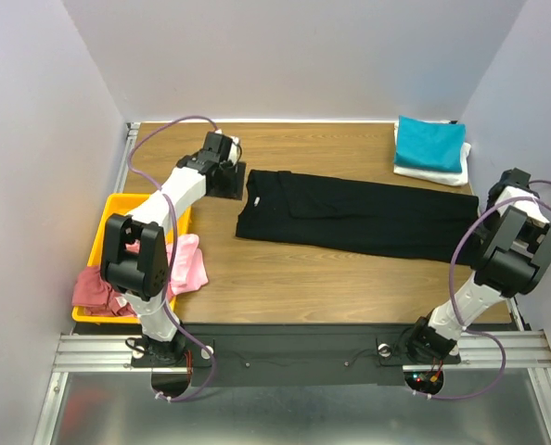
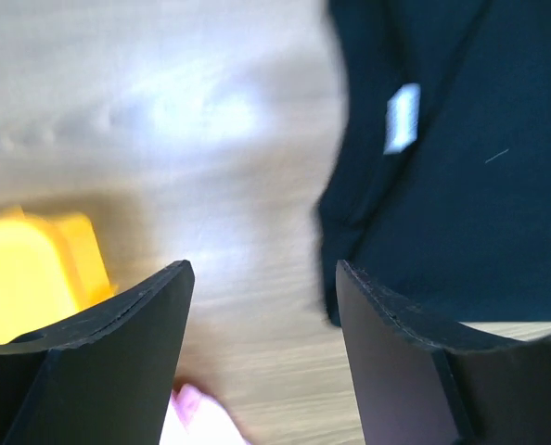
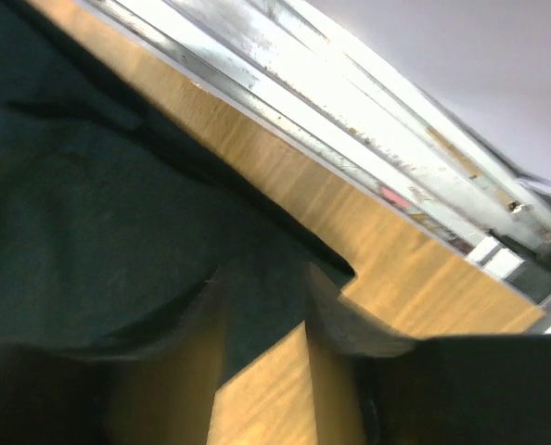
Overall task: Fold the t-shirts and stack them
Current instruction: Fold the tshirt
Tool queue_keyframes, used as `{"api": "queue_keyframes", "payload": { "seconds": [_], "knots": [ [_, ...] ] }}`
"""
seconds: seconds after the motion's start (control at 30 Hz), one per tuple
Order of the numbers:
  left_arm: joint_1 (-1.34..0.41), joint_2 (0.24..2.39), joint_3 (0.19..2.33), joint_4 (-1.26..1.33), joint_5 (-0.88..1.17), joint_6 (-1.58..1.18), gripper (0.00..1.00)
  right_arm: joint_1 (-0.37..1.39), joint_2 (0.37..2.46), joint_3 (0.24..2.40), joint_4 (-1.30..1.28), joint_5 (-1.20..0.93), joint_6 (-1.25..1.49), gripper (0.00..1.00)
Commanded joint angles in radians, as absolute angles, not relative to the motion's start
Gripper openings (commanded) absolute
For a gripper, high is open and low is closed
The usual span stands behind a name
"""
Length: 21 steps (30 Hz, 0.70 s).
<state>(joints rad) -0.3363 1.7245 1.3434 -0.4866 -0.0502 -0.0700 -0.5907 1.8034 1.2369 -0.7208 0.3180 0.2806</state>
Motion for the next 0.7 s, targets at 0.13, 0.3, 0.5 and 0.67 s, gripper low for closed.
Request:
{"api": "queue_keyframes", "payload": {
  "seconds": [0.13,0.3,0.5,0.67],
  "knots": [
    [-0.413,1.756,1.520,-0.416,0.138,-0.159,0.75,-0.611,1.626,1.324,-0.729,0.308,0.288,0.64],
    [-0.454,1.795,1.416,-0.284,0.265,-0.199,0.76,-0.513,1.546,1.339,-0.726,0.247,0.293,0.68],
    [-0.457,1.842,1.278,-0.193,0.287,-0.199,0.77,-0.247,1.546,1.344,-0.680,0.172,0.344,0.68],
    [-0.457,1.888,1.238,-0.153,0.275,-0.196,0.77,0.056,1.646,1.416,-0.617,0.115,0.379,0.66]
  ]
}}
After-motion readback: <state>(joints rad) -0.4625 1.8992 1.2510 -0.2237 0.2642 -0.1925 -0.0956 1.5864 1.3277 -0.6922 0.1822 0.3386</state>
